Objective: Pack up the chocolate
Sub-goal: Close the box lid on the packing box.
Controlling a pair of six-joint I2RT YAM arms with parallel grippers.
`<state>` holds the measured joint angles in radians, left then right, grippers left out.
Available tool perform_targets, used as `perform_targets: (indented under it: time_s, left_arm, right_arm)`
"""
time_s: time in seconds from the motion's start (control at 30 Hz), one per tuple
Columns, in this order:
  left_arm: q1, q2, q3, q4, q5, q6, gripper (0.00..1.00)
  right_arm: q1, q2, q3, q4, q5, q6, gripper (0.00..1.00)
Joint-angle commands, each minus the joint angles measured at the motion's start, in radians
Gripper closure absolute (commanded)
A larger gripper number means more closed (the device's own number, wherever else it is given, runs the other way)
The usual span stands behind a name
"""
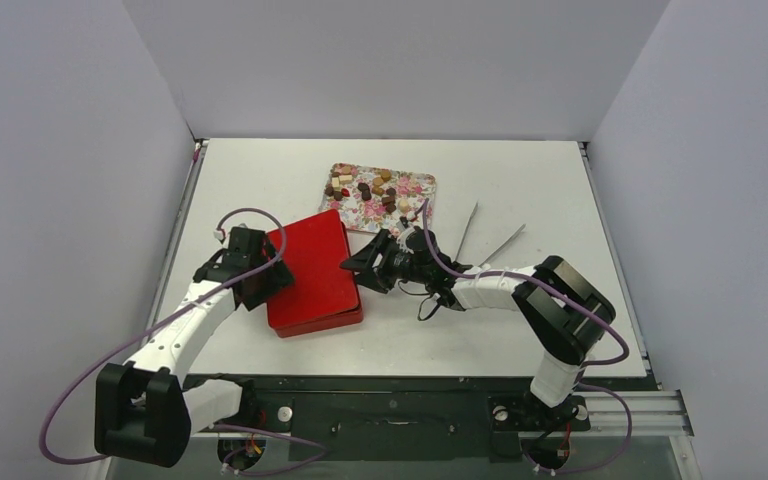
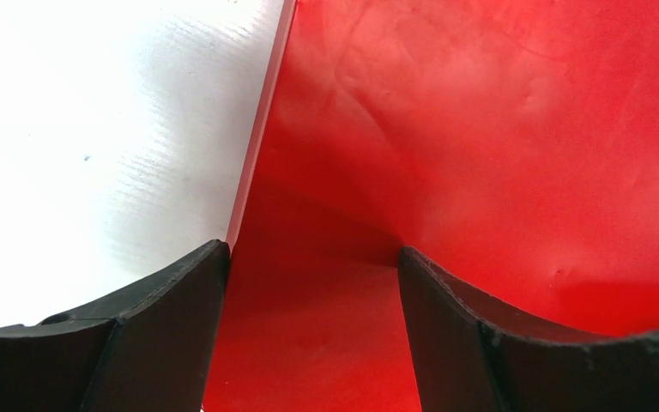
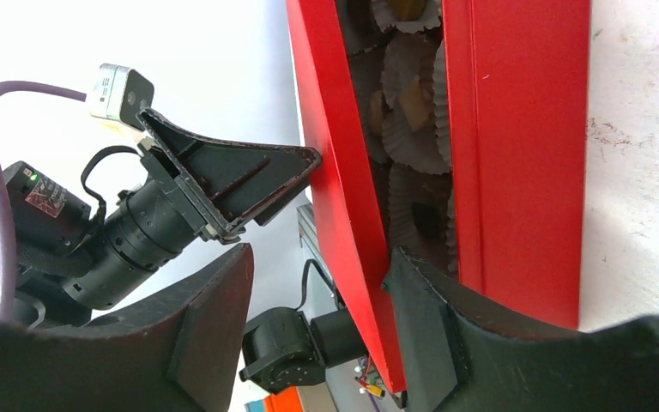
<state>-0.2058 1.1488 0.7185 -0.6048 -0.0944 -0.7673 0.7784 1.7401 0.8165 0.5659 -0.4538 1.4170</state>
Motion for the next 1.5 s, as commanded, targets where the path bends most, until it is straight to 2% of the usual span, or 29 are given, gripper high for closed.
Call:
perform_targets:
  time_s: [0.0,0.1,0.2,0.37,0.57,0.93,1.47]
  left_arm:
    - [-0.047,-0.018,-0.002,0.016,0.297,-0.066,0.33]
    - [-0.047,-0.028,0.006,0.001,0.293,-0.055,0.32]
    - [-0.049,-0.028,0.023,-0.014,0.282,-0.034,0.33]
    - [-0.049,-0.019,0.036,-0.020,0.289,-0.021,0.41]
    - [-0.052,-0.025,0.056,-0.028,0.296,-0.022,0.48]
    - [-0.064,-0.042,0.098,-0.044,0.294,-0.024,0.55]
    - [-0.066,-0.051,0.046,-0.058,0.279,-0.035,0.57]
  right_arm:
    - [0.081,-0.070,0.057,0.279,-0.192,0.059,0.46]
    - [0.081,-0.094,0.053,0.182,-0.159,-0.023,0.46]
    - [0.081,-0.122,0.063,-0.008,-0.118,-0.125,0.46]
    - [0.080,-0.170,0.111,-0.336,0.009,-0.321,0.46]
    - [0.084,-0.190,0.157,-0.513,0.130,-0.431,0.44]
    - [0.093,-0.182,0.175,-0.562,0.192,-0.462,0.43]
    - [0.108,-0.177,0.204,-0.624,0.224,-0.492,0.43]
